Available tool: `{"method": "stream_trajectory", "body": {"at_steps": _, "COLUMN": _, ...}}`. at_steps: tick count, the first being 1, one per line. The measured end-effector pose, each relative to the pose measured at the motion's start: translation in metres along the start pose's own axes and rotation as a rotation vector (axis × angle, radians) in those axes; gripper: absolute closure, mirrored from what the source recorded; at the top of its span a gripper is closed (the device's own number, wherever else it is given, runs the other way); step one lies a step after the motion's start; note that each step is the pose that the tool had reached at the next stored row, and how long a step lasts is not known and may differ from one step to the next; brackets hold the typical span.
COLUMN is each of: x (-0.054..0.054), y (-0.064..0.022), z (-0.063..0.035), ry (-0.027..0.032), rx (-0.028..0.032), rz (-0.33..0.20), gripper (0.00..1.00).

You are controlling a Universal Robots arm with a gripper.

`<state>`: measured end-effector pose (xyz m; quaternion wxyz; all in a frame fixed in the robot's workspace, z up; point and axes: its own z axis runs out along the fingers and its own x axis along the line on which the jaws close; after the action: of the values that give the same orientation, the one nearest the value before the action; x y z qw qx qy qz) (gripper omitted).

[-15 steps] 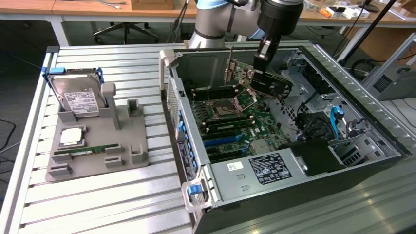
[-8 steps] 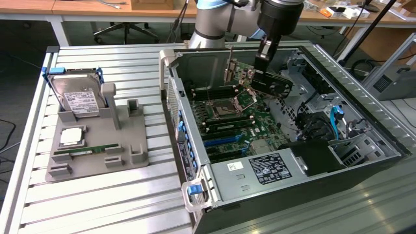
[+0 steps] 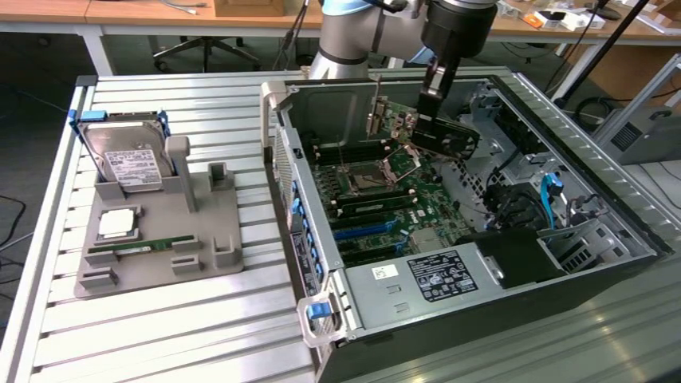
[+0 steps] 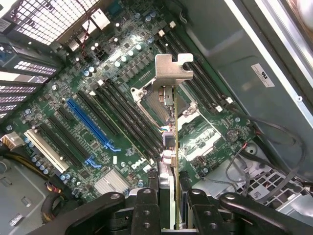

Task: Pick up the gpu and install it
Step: 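Insert the gpu into the slot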

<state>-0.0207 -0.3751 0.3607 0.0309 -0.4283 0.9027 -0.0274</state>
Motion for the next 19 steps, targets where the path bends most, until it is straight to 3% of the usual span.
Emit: {"method": "stream_trajectory", "body": {"at_steps": 19, "x": -0.0003, "y": -0.0003, "z": 0.0, "ry": -0.0043, "rx": -0.0018, "rz": -0.058, "gripper": 0.73}}
